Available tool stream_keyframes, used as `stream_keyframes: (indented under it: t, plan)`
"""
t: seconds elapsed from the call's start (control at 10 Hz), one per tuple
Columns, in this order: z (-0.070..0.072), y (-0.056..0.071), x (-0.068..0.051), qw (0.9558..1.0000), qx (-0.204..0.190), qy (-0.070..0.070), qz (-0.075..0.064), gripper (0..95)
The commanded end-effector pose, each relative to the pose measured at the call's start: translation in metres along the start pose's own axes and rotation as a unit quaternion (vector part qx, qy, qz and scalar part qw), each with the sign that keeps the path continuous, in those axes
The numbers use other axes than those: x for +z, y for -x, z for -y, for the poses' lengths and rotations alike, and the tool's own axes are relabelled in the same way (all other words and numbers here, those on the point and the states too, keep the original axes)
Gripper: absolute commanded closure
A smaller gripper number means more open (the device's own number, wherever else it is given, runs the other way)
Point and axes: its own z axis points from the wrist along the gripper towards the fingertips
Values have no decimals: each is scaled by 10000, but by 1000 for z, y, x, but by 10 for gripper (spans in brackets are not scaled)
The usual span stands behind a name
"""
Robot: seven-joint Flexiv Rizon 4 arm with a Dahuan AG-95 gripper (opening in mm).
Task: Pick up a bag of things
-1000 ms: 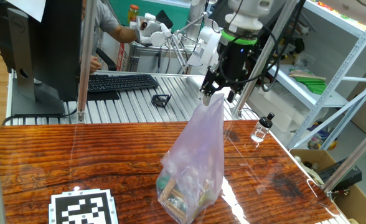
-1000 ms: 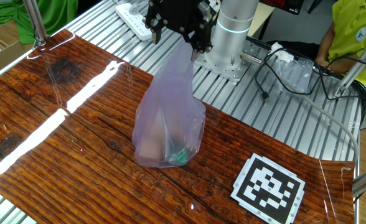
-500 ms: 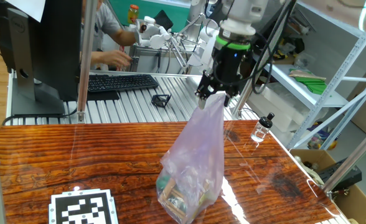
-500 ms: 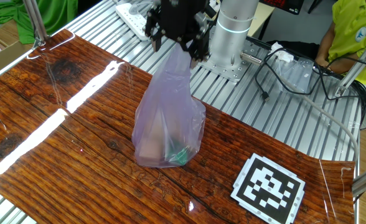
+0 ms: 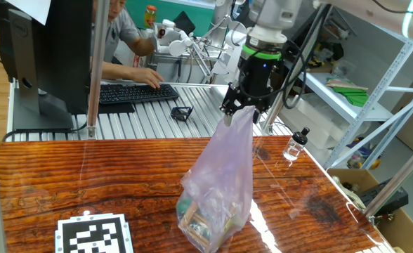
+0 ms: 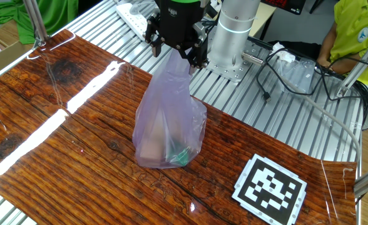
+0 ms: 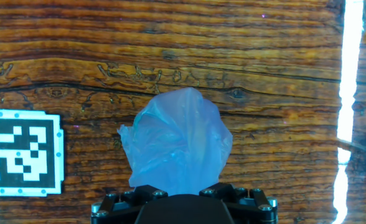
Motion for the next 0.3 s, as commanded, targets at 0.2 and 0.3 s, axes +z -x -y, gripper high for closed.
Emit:
stream_keyframes:
  t: [0.2,0.3]
  plan:
    - [1,-2,2,10000,54,-6,1,190]
    - [1,-2,2,10000,68,-6,-9,190]
